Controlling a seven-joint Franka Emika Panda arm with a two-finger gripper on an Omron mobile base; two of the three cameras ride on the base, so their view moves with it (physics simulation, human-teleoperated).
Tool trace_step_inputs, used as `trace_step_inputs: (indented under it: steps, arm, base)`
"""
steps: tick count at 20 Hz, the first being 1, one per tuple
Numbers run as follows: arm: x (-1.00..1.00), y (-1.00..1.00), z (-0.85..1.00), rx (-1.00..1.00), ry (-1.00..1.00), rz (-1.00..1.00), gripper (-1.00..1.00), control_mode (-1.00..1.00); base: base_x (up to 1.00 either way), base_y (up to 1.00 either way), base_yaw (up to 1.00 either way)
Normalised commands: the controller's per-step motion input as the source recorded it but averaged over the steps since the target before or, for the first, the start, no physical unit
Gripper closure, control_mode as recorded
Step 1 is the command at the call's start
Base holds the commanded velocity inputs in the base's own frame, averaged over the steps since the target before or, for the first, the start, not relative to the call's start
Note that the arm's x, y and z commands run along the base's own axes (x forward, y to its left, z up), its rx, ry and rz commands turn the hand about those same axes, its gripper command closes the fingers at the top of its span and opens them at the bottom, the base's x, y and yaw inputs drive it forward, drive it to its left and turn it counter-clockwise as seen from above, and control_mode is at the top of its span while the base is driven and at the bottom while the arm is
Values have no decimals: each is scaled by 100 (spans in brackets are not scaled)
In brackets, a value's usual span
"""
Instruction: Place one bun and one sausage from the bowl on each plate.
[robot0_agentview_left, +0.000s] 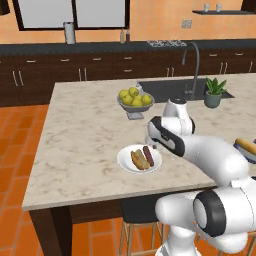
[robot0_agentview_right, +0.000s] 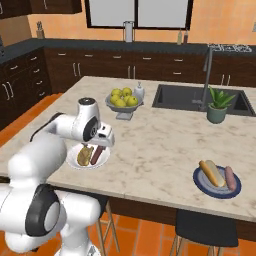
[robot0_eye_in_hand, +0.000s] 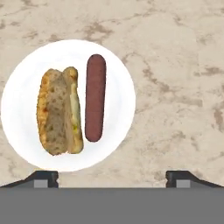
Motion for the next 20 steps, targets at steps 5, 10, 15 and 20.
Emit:
trace_step_inputs:
  steps: [5, 10, 15, 20]
  arm:
    - [-100, -32, 99, 0, 0, 3, -100, -100]
    - [-100, -14, 100, 0, -1, 0, -100, -100]
    - [-100, -1, 100, 0, -6, 0, -100, -100]
    - [-100, -5, 80, 0, -2, 0, -100, -100]
  base:
    - [0, 0, 0]
    - [0, 0, 0]
    - [0, 0, 0]
    - [0, 0, 0]
